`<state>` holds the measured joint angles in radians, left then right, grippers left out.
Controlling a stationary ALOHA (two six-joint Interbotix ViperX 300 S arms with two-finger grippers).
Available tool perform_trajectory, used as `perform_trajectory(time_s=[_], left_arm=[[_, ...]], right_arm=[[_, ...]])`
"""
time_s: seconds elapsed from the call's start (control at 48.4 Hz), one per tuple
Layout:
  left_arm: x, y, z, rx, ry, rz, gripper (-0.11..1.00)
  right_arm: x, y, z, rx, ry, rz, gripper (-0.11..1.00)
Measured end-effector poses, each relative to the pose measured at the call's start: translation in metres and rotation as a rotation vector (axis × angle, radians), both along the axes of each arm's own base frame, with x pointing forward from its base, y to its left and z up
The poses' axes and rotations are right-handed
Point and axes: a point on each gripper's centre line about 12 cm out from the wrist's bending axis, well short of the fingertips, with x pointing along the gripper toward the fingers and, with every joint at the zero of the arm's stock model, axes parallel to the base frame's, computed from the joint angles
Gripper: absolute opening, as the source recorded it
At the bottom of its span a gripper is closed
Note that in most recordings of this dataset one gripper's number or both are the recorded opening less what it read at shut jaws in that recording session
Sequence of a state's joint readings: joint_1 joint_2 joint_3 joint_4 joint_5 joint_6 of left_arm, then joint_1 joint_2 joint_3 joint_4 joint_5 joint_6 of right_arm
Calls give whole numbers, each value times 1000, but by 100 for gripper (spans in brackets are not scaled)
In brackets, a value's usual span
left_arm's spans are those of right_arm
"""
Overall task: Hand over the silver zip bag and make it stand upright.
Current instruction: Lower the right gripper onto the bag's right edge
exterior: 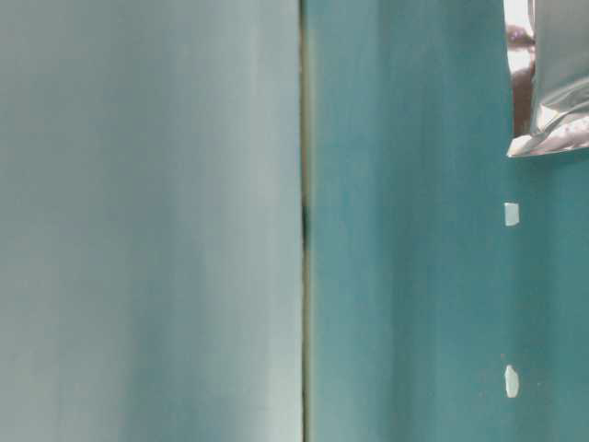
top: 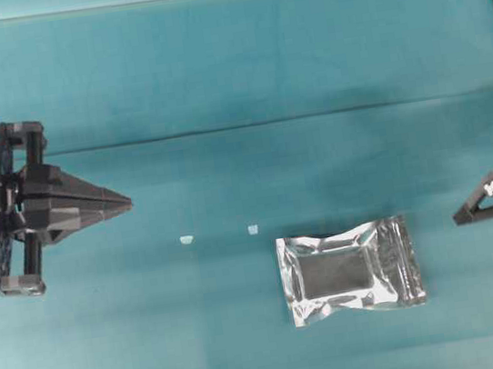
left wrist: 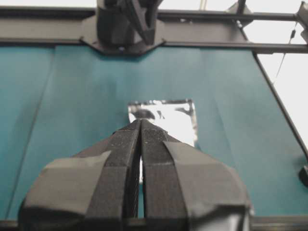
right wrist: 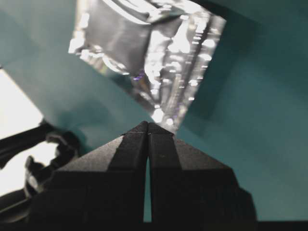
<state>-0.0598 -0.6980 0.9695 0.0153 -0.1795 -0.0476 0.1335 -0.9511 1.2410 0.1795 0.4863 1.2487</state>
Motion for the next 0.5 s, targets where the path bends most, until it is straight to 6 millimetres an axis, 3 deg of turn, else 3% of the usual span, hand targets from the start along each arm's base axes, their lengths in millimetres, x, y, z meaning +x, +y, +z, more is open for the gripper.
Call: perform_trajectory(time_s=[0.331,0.413,0.496], left_arm=[[0,0,-1,-1,9,2,-1],[0,0,-1,-1,11,0,-1],[0,0,-1,-2,11,0,-1]], right_arm=[[-5,4,-36,67,-55,-46,1],[-2,3,-39,70,-103,-62,8],[0,2,-43,77,-137,-75,25]])
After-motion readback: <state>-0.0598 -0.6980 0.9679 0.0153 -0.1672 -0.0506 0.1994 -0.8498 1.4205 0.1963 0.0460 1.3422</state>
